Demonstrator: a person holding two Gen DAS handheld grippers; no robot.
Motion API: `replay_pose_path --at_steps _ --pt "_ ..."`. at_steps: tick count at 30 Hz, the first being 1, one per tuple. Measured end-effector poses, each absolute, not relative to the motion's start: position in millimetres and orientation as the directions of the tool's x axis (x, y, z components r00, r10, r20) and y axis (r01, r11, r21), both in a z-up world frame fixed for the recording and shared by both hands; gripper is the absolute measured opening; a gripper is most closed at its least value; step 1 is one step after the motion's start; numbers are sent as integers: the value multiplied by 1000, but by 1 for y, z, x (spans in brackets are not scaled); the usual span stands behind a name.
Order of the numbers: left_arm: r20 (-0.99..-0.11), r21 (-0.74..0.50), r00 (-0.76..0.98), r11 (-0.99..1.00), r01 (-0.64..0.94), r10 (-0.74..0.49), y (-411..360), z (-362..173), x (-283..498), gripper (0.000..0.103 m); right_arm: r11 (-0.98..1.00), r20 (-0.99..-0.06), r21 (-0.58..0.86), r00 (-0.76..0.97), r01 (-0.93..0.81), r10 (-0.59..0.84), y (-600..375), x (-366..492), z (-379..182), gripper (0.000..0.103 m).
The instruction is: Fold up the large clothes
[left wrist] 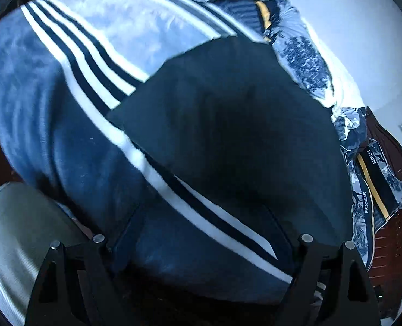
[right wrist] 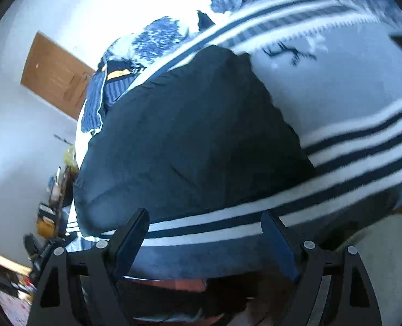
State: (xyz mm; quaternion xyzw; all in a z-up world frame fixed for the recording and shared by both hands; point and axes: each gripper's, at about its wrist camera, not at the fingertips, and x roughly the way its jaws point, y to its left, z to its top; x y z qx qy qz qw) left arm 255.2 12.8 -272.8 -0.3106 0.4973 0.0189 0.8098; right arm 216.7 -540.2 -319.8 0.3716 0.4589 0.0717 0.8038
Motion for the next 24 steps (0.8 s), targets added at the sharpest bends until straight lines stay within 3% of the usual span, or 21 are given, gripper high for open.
replay_pose_path --at_steps 10,11,12,13,14,16,18,19,22,24 --pt "-808 -496 540 767 -407 -236 45 -267 316 86 602 -681 711 569 363 462 -587 258 -363 87" --pt "-809 -486 544 774 -406 -223 46 -266 322 84 615 -682 706 573 352 455 -588 266 -362 87" --pt "-805 -488 550 776 -400 -223 47 -265 326 72 636 -687 694 576 339 443 -587 272 -359 86" --pt "-806 -481 548 785 -390 -222 45 -264 330 52 651 -691 683 580 331 431 -585 276 -357 79" --pt "-812 -473 540 794 -382 -223 41 -264 334 43 664 -696 674 579 323 424 -583 280 -356 73" --pt "-806 -474 544 806 -356 -233 37 -257 337 12 660 -686 688 567 303 456 -577 284 -358 39" --pt "-805 -438 556 841 -319 -208 30 -239 335 5 674 -684 684 566 278 460 -573 284 -351 16" --pt "-801 -413 568 862 -295 -189 27 -227 331 4 703 -693 661 570 261 440 -571 282 -340 10" --pt "-828 -345 537 900 -267 -158 22 -221 317 4 730 -691 642 588 233 420 -577 267 -318 5" --pt "-863 -265 495 928 -263 -106 16 -238 315 4 778 -744 576 554 249 374 -582 261 -319 5"
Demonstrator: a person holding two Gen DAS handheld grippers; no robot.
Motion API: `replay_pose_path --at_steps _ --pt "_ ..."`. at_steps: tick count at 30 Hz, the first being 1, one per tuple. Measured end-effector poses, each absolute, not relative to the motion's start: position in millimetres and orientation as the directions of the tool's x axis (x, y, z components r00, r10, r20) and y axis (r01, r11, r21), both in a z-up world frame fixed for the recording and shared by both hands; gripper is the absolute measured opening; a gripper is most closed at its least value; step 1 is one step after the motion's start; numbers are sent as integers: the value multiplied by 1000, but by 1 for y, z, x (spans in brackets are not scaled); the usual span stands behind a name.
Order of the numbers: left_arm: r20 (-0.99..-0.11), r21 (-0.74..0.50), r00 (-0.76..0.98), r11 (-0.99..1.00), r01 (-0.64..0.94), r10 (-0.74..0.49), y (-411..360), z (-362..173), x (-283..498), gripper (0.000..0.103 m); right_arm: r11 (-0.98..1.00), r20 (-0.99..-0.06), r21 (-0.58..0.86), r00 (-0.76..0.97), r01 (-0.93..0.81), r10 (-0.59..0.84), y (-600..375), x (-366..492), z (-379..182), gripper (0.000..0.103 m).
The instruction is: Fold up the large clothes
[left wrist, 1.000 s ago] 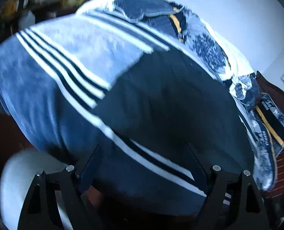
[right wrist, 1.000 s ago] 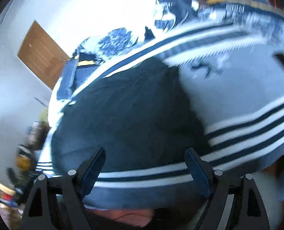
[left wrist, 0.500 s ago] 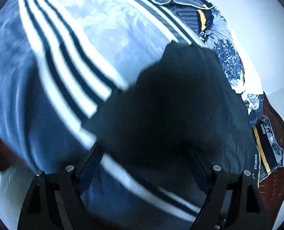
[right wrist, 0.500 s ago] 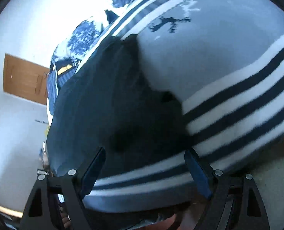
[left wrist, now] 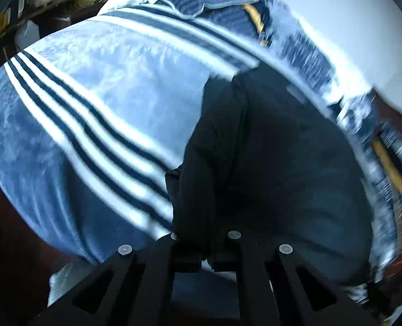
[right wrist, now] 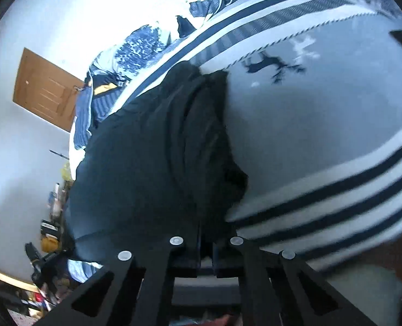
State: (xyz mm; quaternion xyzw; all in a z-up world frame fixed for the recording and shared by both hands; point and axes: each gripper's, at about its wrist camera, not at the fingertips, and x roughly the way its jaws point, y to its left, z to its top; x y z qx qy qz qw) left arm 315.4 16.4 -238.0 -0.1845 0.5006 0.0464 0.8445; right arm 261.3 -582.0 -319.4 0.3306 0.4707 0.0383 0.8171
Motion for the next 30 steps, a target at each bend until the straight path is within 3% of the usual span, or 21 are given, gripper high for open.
replay_pose_path --at_steps 2,5,8,10,12,15,17,18,19,21,30 --pt "-868 -205 493 947 -245 -60 8 -250 316 5 780 -760 570 525 257 383 -583 263 -329 5" --pt "-864 -220 502 930 -293 -46 10 -254 310 10 800 -747 558 553 219 369 -581 262 -323 5" --pt "-859 -252 510 902 -350 -42 20 -252 305 23 781 -732 582 564 226 382 -585 255 -327 5" --pt "-859 -229 512 892 -389 3 30 -248 300 42 771 -719 591 587 236 372 -589 250 -325 6" --pt "-851 -217 523 884 -414 36 39 -240 293 53 769 -711 593 603 239 362 -590 247 -323 7" --pt "-832 -248 553 869 -428 35 57 -229 273 54 745 -688 622 622 241 373 -594 237 -319 8" --pt "-824 -241 564 874 -422 45 58 -222 278 54 738 -670 636 636 227 382 -594 234 -315 15" --pt "-821 -232 568 880 -414 51 57 -219 280 54 746 -668 627 647 224 368 -594 232 -311 31" --pt "-818 -212 572 892 -399 62 54 -216 285 54 758 -666 614 660 220 348 -593 229 -307 57" --pt "-807 -164 584 918 -362 86 43 -211 296 54 772 -648 600 692 207 318 -590 224 -298 76" --pt "-817 -151 575 953 -262 29 26 -233 330 55 820 -677 548 662 162 322 -579 258 -267 76"
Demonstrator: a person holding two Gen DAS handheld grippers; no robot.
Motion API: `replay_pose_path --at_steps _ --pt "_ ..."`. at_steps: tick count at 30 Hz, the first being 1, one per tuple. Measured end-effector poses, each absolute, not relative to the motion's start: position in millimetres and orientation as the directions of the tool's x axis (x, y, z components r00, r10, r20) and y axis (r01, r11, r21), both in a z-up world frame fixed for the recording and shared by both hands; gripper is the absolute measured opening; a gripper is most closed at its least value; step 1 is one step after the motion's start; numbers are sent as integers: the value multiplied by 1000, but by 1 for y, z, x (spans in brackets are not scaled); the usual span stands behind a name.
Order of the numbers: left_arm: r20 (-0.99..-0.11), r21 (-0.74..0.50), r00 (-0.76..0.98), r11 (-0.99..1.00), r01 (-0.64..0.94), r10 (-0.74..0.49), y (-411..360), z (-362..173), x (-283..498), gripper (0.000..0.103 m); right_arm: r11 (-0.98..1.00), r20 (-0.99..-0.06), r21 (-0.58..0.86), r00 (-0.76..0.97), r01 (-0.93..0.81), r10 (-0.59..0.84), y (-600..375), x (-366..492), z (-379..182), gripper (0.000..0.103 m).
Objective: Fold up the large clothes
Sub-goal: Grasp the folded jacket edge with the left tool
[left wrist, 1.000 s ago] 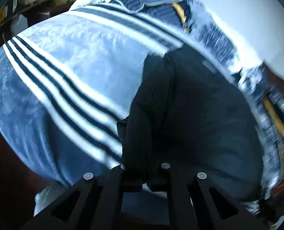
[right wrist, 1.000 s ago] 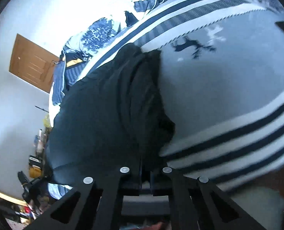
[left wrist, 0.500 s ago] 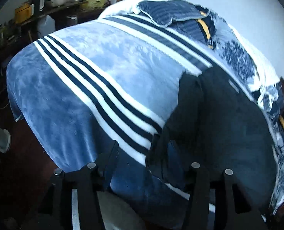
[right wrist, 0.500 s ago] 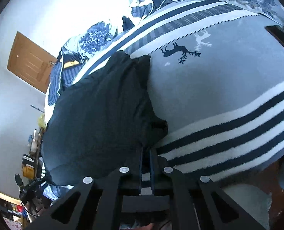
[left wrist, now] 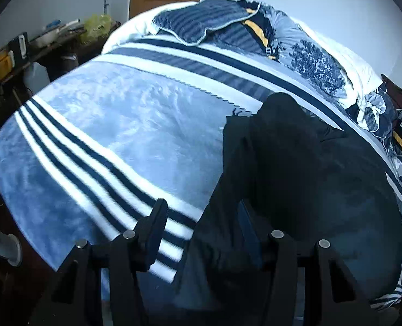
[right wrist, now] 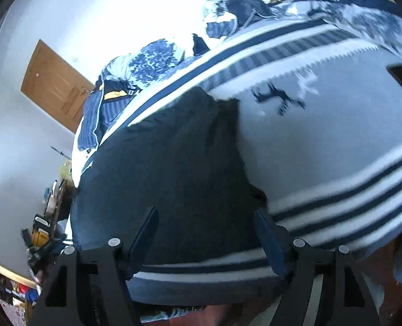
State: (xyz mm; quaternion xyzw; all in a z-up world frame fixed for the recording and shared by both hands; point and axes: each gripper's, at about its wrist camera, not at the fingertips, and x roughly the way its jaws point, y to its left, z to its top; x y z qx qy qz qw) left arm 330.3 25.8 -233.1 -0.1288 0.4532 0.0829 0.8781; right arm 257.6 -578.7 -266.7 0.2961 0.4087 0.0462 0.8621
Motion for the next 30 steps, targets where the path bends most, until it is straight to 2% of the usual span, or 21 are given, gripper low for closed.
replay_pose_path --at_steps 2,5,8,11,12,13,14,15,16,18,20,23,27,30 --pt "-809 -167 588 955 -245 10 23 -236 338 55 857 -708 487 651 170 273 -583 278 -262 76" --pt "-820 -215 571 945 -245 -38 23 -249 353 55 878 -736 456 616 144 281 -588 315 -274 75" --pt "-832 -266 550 922 -281 -73 24 -259 360 55 880 -740 460 599 119 306 -589 343 -291 67" --pt "-825 -261 561 928 -268 -70 21 -258 363 54 823 -686 556 624 118 374 -588 349 -311 55" --pt "-821 -254 567 932 -260 -66 18 -257 364 50 801 -679 585 617 126 398 -587 352 -315 42" --pt "-819 -250 569 936 -247 -68 15 -257 364 40 803 -664 586 631 107 401 -585 353 -311 37" --pt "-818 -252 570 939 -234 -78 13 -257 364 33 817 -666 568 639 98 386 -583 353 -308 36" --pt "-815 -255 573 943 -215 -90 10 -256 363 22 833 -676 544 638 94 369 -581 353 -307 36" --pt "-812 -247 578 947 -208 -85 7 -255 362 15 833 -679 546 630 90 376 -581 353 -308 29" --pt "-794 -232 604 953 -196 -69 4 -249 357 5 823 -670 563 628 80 397 -582 352 -309 14" --pt "-758 -234 649 957 -171 -69 2 -239 349 3 822 -652 566 645 66 398 -583 348 -304 6" --pt "-773 -154 635 968 -199 7 0 -240 347 2 840 -648 539 665 57 371 -579 340 -295 4" --pt "-805 -99 592 972 -211 46 -4 -249 353 2 859 -762 479 573 183 302 -581 352 -317 4" --pt "-803 -76 591 972 -225 74 -5 -249 348 2 869 -762 453 592 198 262 -581 347 -312 3"
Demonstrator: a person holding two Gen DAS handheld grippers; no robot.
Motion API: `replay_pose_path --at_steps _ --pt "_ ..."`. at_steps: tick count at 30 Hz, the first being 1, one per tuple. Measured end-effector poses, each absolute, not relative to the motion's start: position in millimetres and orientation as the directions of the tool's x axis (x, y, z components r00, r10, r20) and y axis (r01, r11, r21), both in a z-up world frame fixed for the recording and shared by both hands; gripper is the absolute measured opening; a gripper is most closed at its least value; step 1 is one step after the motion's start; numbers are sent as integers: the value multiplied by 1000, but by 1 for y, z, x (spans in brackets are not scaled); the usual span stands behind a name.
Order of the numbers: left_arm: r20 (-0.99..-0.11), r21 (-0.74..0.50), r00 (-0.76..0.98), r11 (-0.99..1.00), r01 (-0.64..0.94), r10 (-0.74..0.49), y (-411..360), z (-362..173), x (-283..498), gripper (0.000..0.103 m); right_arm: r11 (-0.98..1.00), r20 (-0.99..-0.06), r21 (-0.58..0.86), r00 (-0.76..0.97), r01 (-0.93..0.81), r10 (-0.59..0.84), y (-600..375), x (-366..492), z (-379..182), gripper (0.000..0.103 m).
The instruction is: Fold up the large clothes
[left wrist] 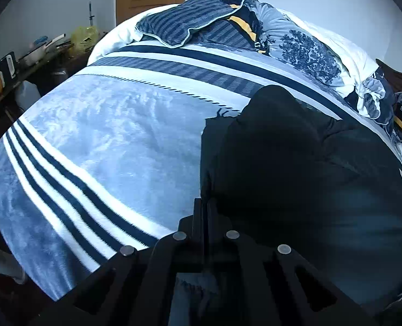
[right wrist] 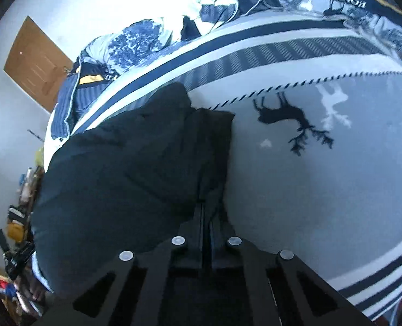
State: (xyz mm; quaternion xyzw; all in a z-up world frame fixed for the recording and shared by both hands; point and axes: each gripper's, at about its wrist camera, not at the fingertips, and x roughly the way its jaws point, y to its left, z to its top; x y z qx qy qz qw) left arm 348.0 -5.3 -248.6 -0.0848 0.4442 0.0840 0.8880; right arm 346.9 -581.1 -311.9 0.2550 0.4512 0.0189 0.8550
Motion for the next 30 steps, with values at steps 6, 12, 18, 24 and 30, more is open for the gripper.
replay_pose_path --at_steps 6,12,18,24,30 --pt "-794 -94 604 967 -238 72 -2 -243 339 7 844 -742 485 619 228 258 -592 334 -311 4" --pt "-736 -118 672 961 -250 84 -1 -230 331 71 813 -684 547 667 200 296 -593 331 -303 51" --pt "-750 -140 660 966 -216 39 -2 -227 343 75 845 -664 521 681 123 310 -578 339 -289 76" --pt "-791 -161 612 971 -175 -21 4 -217 414 75 789 -629 607 662 91 408 -589 411 -276 76" --pt "-881 -58 472 996 -74 -16 -16 -237 519 75 716 -632 685 597 132 494 -602 519 -295 76"
